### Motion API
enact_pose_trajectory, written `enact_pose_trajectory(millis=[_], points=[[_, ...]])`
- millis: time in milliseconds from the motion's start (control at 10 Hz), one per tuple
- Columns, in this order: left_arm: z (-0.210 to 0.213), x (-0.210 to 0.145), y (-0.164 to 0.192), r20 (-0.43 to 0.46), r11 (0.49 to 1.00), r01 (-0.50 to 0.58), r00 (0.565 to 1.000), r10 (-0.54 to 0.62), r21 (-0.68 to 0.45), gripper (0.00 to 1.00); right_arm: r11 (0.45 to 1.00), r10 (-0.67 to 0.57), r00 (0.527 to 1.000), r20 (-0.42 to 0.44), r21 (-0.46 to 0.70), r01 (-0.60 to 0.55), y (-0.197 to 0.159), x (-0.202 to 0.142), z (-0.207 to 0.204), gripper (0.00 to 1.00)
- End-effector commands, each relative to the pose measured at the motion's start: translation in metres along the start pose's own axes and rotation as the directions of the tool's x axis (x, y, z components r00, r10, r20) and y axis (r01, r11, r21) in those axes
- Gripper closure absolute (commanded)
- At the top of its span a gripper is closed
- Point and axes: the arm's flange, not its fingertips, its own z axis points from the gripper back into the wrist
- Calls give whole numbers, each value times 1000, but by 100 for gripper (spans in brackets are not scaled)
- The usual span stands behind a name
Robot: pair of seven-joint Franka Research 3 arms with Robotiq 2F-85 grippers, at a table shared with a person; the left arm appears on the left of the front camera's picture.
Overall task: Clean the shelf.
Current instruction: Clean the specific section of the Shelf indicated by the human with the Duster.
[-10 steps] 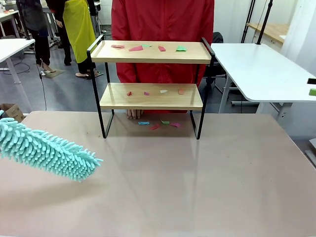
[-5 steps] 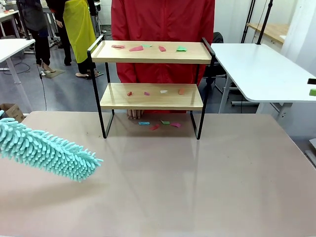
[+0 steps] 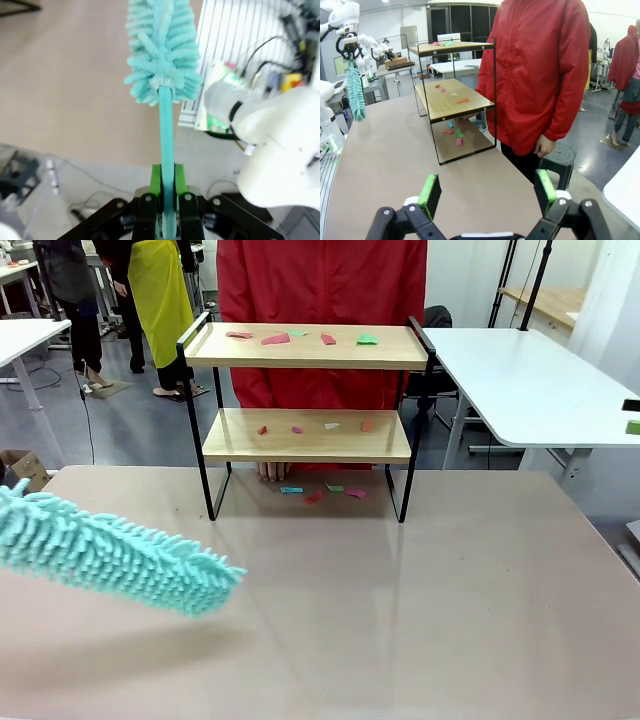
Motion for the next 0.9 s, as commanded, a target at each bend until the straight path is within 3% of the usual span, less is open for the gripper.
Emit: enact_pose_trajectory(millis=[0,100,400,500,600,700,800], points=[[-7,12,-9,128,999,20,992,-15,-45,87,1000,7,1000,0,1,-7,1,4,-1,0],[-8,27,-18,180,995,-17,983,36,-103,87,1000,7,1000,0,1,-7,1,4,-1,0],[-6,102,-45,158,975,-109,977,141,-195,87,1000,7,1000,0,1,-7,1,4,-1,0],[-14,121,-52,191,965,-133,965,178,-227,87,1000,7,1000,0,1,-7,1,4,-1,0],[-22,140,-58,200,944,-215,943,268,-250,87,1000,7,1000,0,1,-7,1,4,-1,0],[-28,155,-68,186,888,-366,887,423,-278,87,1000,7,1000,0,1,-7,1,4,-1,0],[-34,166,-75,173,855,-437,853,493,-280,87,1000,7,1000,0,1,-7,1,4,-1,0]])
